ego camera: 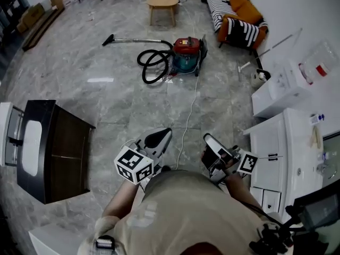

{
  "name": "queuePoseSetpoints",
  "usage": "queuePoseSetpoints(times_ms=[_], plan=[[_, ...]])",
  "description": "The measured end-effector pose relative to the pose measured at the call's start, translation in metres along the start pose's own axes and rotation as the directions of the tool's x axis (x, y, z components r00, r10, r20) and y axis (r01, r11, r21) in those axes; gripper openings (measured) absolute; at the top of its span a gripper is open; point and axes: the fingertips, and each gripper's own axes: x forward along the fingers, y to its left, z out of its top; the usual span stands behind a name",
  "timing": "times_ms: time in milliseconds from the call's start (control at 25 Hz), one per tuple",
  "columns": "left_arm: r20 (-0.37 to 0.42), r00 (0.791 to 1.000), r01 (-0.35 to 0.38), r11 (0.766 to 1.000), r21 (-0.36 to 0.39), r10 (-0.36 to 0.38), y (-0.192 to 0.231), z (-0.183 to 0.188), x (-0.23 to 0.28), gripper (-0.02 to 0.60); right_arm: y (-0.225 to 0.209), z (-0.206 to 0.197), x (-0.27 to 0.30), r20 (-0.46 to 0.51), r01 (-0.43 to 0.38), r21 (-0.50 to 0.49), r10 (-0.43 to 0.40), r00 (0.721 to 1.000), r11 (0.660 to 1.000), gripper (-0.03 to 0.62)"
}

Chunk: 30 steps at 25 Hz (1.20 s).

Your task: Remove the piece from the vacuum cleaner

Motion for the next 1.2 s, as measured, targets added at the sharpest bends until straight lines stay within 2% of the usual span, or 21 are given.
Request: queuePoseSetpoints(times_ms=[200,360,560,680,960,1080,1200], plan=[[-0.005,1.000,0.000,0.999,-0.033,0.000,0.031,-0.007,-0.019,0.002,-0.003,-0.023,0.039,-0.073,-0.026,0.019,0.027,0.997,0.999,0.003],[0.004,1.000,-0.019,0.999,-0.046,0.019,0.050,-0.008,-0.023,0.002,-0.011,-0.023,0.057,-0.085,-0.019,0.038,0.022,0.996,0.999,0.003],[0.010,1.000,-0.003,0.996,-0.091,0.004,0.054,-0.010,-0.026,0.002,-0.019,-0.026,0.070,-0.123,-0.012,0.061,0.019,0.992,0.998,0.003],[0.013,1.000,-0.010,0.997,-0.082,0.011,0.054,-0.007,-0.018,0.002,-0.027,-0.021,0.072,-0.145,-0.016,0.077,0.027,0.989,0.997,0.003],[-0.021,0.998,-0.060,0.996,-0.073,0.059,0.055,-0.003,0.027,0.002,-0.048,0.030,0.069,-0.135,-0.063,0.113,0.078,0.988,0.992,0.003],[-0.036,0.996,-0.086,0.994,-0.067,0.084,0.050,0.004,0.061,0.002,-0.052,0.067,0.064,-0.129,-0.107,0.113,0.122,0.984,0.988,0.003],[-0.070,0.993,-0.096,0.995,-0.027,0.093,0.042,0.011,0.103,0.002,-0.060,0.108,0.050,-0.095,-0.156,0.124,0.168,0.981,0.980,0.003]])
